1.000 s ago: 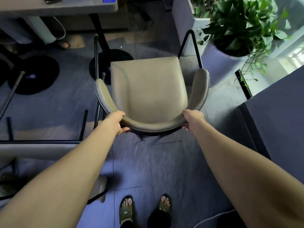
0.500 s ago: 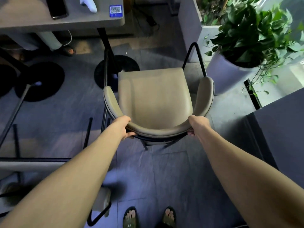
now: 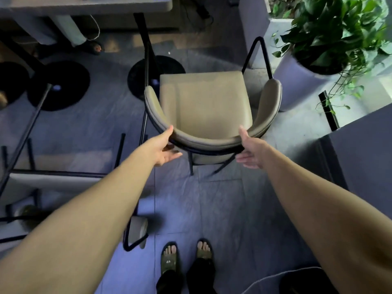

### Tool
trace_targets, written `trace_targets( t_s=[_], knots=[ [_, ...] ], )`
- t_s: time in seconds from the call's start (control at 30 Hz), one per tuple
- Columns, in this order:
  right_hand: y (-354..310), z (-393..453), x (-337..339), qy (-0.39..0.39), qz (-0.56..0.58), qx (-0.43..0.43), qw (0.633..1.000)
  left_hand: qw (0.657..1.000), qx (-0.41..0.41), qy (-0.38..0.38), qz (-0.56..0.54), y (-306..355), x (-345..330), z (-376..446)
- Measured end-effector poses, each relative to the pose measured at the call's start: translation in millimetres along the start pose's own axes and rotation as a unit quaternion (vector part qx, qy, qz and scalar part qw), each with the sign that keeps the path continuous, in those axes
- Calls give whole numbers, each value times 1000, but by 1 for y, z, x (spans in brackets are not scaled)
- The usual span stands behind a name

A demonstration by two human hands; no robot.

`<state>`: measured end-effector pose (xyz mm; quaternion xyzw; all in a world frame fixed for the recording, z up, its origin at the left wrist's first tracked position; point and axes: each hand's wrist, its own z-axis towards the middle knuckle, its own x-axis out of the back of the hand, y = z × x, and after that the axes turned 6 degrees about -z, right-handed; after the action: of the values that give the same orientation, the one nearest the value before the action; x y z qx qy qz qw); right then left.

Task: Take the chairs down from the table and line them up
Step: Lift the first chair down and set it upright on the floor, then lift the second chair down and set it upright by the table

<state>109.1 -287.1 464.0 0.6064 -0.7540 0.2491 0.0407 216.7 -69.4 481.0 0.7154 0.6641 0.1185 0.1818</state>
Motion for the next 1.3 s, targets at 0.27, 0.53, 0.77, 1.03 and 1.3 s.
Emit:
trace_targets(
  t_s=[0.27, 0.53, 0.77, 1.03, 1.3],
  knots=[
    [62, -103, -148, -162, 3, 85, 983, 1000, -26, -6, 4, -71, 151, -70],
    [98, -152, -320, -239, 3, 52, 970, 995, -20, 96, 25, -106, 355, -48],
    [134, -121, -497, -224, 77, -41, 971, 995, 53, 78, 46, -140, 494, 47],
    [232, 7, -632, -203, 152, -158, 954, 984, 154, 94, 8, -217, 585, 205],
    [299, 121, -705, -183, 187, -219, 940, 971, 208, 105, -54, -283, 606, 328]
  ],
)
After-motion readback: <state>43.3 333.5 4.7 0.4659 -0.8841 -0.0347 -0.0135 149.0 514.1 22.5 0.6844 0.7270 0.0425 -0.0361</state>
